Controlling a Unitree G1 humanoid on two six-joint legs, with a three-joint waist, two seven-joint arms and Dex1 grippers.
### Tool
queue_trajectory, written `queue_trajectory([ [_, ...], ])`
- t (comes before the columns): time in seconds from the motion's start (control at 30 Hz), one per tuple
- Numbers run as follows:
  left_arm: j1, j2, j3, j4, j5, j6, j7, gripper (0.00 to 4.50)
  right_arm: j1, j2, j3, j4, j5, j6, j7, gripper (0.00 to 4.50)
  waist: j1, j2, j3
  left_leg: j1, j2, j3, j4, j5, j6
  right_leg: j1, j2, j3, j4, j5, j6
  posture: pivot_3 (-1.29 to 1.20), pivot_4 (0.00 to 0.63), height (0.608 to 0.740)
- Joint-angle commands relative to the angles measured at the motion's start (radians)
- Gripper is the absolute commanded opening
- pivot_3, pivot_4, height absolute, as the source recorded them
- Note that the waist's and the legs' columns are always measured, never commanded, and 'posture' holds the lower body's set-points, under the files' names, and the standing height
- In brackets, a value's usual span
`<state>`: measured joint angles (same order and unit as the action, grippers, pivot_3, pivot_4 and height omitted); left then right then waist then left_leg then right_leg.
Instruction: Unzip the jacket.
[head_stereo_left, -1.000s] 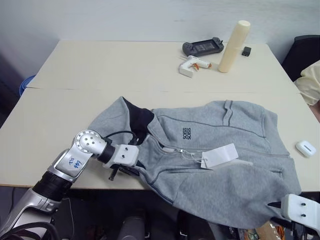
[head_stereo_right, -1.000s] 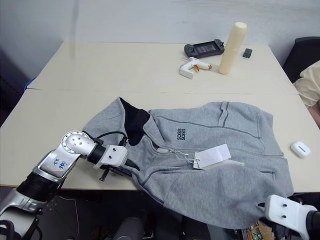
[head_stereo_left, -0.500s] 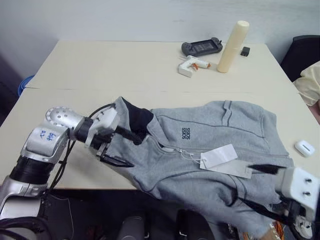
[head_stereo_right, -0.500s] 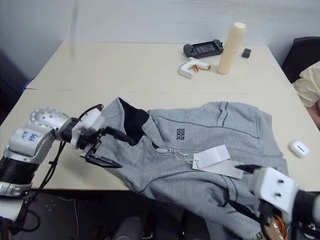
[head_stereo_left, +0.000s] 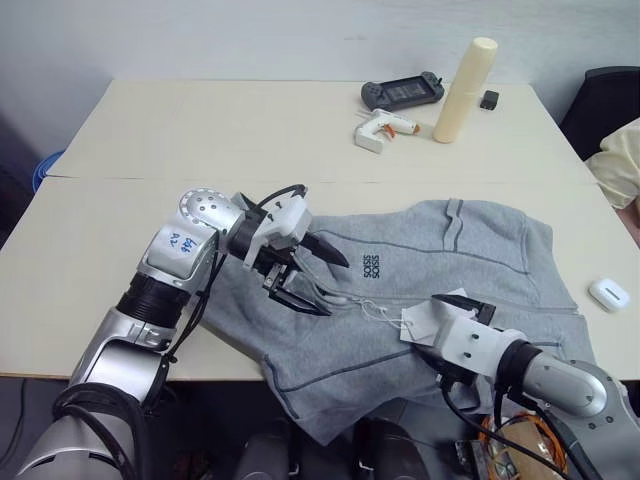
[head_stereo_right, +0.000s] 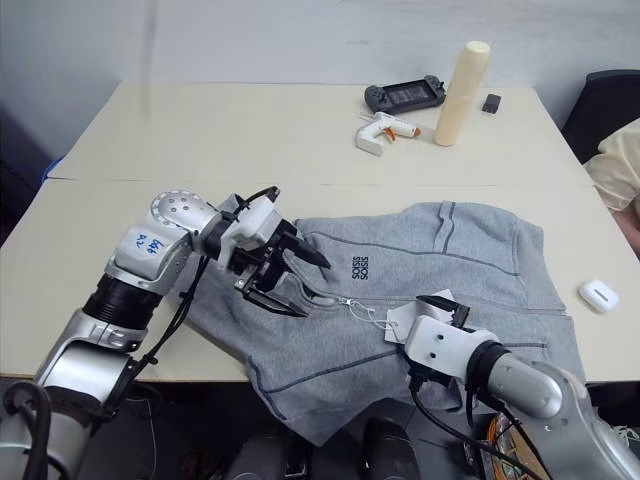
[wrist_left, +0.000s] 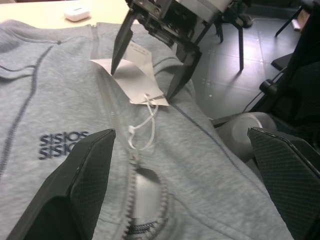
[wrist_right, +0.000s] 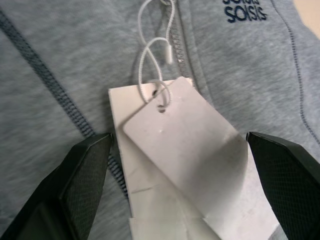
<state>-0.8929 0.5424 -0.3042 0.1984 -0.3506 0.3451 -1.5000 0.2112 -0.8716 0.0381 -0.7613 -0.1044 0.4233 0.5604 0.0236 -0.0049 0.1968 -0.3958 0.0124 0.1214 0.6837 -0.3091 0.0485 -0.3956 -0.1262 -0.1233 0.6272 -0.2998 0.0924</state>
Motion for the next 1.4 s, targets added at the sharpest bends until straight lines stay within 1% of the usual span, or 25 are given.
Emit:
queue_trajectory([
  [0.03, -0.024, -0.008, 0.008, 0.011, 0.010, -0.024, -0.021, 4.45, 0.003, 0.035, 0.002, 0.023, -0.060, -0.057, -0.044, 4.50, 0.000, 0.000, 0.000, 0.000, 0.000, 0.000, 0.000, 0.000, 0.000, 0.000, 0.000, 0.000, 0.000, 0.000, 0.000, 0.00, 0.150, 0.740],
  [0.07, -0.028, -0.010, 0.009, 0.017, 0.013, -0.027, -0.022, 4.45, 0.004, 0.046, 0.002, 0.032, -0.069, -0.068, -0.052, 4.50, 0.000, 0.000, 0.000, 0.000, 0.000, 0.000, 0.000, 0.000, 0.000, 0.000, 0.000, 0.000, 0.000, 0.000, 0.000, 0.00, 0.150, 0.740],
  [0.1, -0.032, -0.012, 0.010, 0.024, 0.015, -0.031, -0.024, 4.50, 0.002, 0.056, 0.002, 0.038, -0.076, -0.074, -0.055, 4.12, 0.000, 0.000, 0.000, 0.000, 0.000, 0.000, 0.000, 0.000, 0.000, 0.000, 0.001, 0.000, 0.000, 0.000, 0.000, 0.00, 0.150, 0.740],
  [0.13, -0.034, -0.013, 0.010, 0.029, 0.019, -0.036, -0.026, 4.50, 0.002, 0.065, -0.001, 0.040, -0.081, -0.083, -0.056, 3.90, 0.000, 0.000, 0.000, 0.000, 0.000, 0.000, 0.000, 0.000, 0.000, 0.000, 0.001, 0.000, 0.000, 0.000, 0.000, 0.00, 0.150, 0.740],
  [0.2, -0.035, -0.015, 0.006, 0.042, 0.031, -0.053, -0.028, 4.50, 0.004, 0.077, -0.010, 0.032, -0.086, -0.099, -0.051, 3.28, 0.000, 0.000, 0.000, 0.000, 0.000, 0.000, 0.000, 0.000, 0.000, 0.000, 0.001, 0.000, 0.000, 0.000, 0.000, 0.00, 0.150, 0.740],
  [0.23, -0.035, -0.018, 0.004, 0.049, 0.037, -0.063, -0.027, 4.50, 0.006, 0.082, -0.015, 0.026, -0.086, -0.104, -0.047, 2.87, 0.000, 0.000, 0.000, 0.000, 0.000, 0.000, 0.000, 0.000, 0.000, 0.000, 0.001, 0.000, 0.000, 0.000, 0.000, 0.00, 0.150, 0.740],
  [0.37, -0.034, -0.030, 0.000, 0.074, 0.057, -0.092, -0.026, 4.50, 0.012, 0.088, -0.013, 0.007, -0.101, -0.111, -0.034, 1.60, 0.000, 0.000, 0.000, 0.000, 0.000, -0.001, 0.000, 0.000, 0.000, 0.000, 0.001, 0.000, 0.000, 0.000, 0.000, 0.00, 0.150, 0.740],
  [0.43, -0.038, -0.038, -0.001, 0.086, 0.062, -0.100, -0.026, 4.50, 0.014, 0.091, -0.005, 0.017, -0.122, -0.114, -0.037, 0.88, 0.000, 0.000, 0.000, 0.000, 0.000, -0.001, 0.000, 0.000, 0.000, 0.000, 0.001, 0.000, 0.000, 0.000, 0.000, 0.00, 0.150, 0.740],
  [0.5, -0.042, -0.048, -0.002, 0.096, 0.068, -0.108, -0.024, 4.50, 0.015, 0.088, 0.008, 0.038, -0.154, -0.113, -0.037, 0.28, 0.000, 0.000, 0.000, 0.000, 0.000, -0.001, 0.000, 0.000, 0.000, 0.000, 0.001, 0.000, 0.000, 0.000, 0.000, 0.00, 0.150, 0.740],
  [0.6, -0.044, -0.064, -0.001, 0.109, 0.075, -0.120, -0.022, 4.50, 0.010, 0.086, 0.027, 0.069, -0.195, -0.095, -0.029, 0.28, 0.000, 0.000, 0.000, 0.000, 0.000, -0.001, 0.000, 0.000, 0.000, 0.000, 0.001, 0.000, 0.001, 0.000, 0.000, 0.00, 0.150, 0.740],
  [0.63, -0.044, -0.076, -0.004, 0.119, 0.081, -0.128, -0.017, 4.50, 0.004, 0.097, 0.018, 0.077, -0.195, -0.093, -0.037, 0.13, 0.000, 0.000, 0.000, 0.000, 0.000, -0.001, 0.000, 0.000, 0.000, 0.000, 0.001, 0.000, 0.001, 0.000, 0.000, 0.00, 0.150, 0.740],
  [0.8, -0.035, -0.136, -0.034, 0.205, 0.156, -0.253, 0.025, 4.50, -0.011, 0.113, 0.003, 0.098, -0.220, -0.108, -0.052, 0.13, 0.000, 0.000, 0.000, 0.000, 0.000, -0.001, 0.000, 0.000, 0.000, 0.000, 0.001, 0.000, 0.001, 0.000, 0.000, 0.00, 0.150, 0.740],
  [0.87, -0.040, -0.175, -0.045, 0.272, 0.194, -0.301, 0.066, 4.50, -0.015, 0.129, -0.009, 0.089, -0.221, -0.097, -0.061, 0.13, 0.001, 0.000, 0.000, 0.000, 0.000, -0.001, 0.000, 0.000, 0.000, 0.000, 0.001, 0.000, 0.000, 0.000, 0.000, 0.00, 0.150, 0.740],
  [0.97, -0.068, -0.227, -0.069, 0.433, 0.278, -0.412, 0.130, 4.50, -0.045, 0.178, -0.046, 0.071, -0.227, -0.062, -0.100, 0.13, 0.001, 0.000, 0.000, 0.000, 0.000, -0.001, 0.000, 0.001, 0.001, 0.001, 0.000, -0.001, 0.000, 0.000, 0.000, 0.00, 0.150, 0.740],
  [1.1, -0.115, -0.272, -0.069, 0.627, 0.355, -0.514, 0.221, 4.50, -0.056, 0.224, -0.076, 0.050, -0.241, -0.035, -0.127, 0.13, 0.002, 0.000, 0.000, 0.000, 0.000, -0.001, 0.000, 0.001, 0.001, 0.000, 0.000, -0.003, 0.000, 0.000, 0.000, 0.00, 0.150, 0.740],
  [1.2, -0.137, -0.291, -0.062, 0.731, 0.385, -0.564, 0.258, 4.50, -0.043, 0.257, -0.101, 0.027, -0.239, -0.006, -0.134, 0.13, 0.003, -0.001, 0.000, -0.001, 0.000, -0.002, 0.000, 0.001, 0.001, 0.000, -0.001, -0.003, 0.000, 0.000, 0.000, 0.00, 0.150, 0.740],
  [1.3, -0.140, -0.294, -0.058, 0.795, 0.406, -0.602, 0.270, 4.50, -0.020, 0.314, -0.159, 0.014, -0.218, 0.045, -0.156, 0.13, 0.002, -0.001, -0.001, -0.001, -0.001, -0.002, 0.000, 0.001, 0.002, 0.000, -0.002, -0.004, 0.000, 0.000, 0.000, 0.00, 0.150, 0.740],
  [1.4, -0.134, -0.289, -0.053, 0.816, 0.408, -0.623, 0.263, 4.50, -0.007, 0.368, -0.265, 0.013, -0.187, 0.094, -0.176, 0.13, 0.003, -0.003, -0.002, 0.000, -0.001, -0.003, 0.000, 0.001, 0.003, 0.001, -0.004, -0.004, 0.000, 0.000, 0.000, 0.00, 0.150, 0.740],
])
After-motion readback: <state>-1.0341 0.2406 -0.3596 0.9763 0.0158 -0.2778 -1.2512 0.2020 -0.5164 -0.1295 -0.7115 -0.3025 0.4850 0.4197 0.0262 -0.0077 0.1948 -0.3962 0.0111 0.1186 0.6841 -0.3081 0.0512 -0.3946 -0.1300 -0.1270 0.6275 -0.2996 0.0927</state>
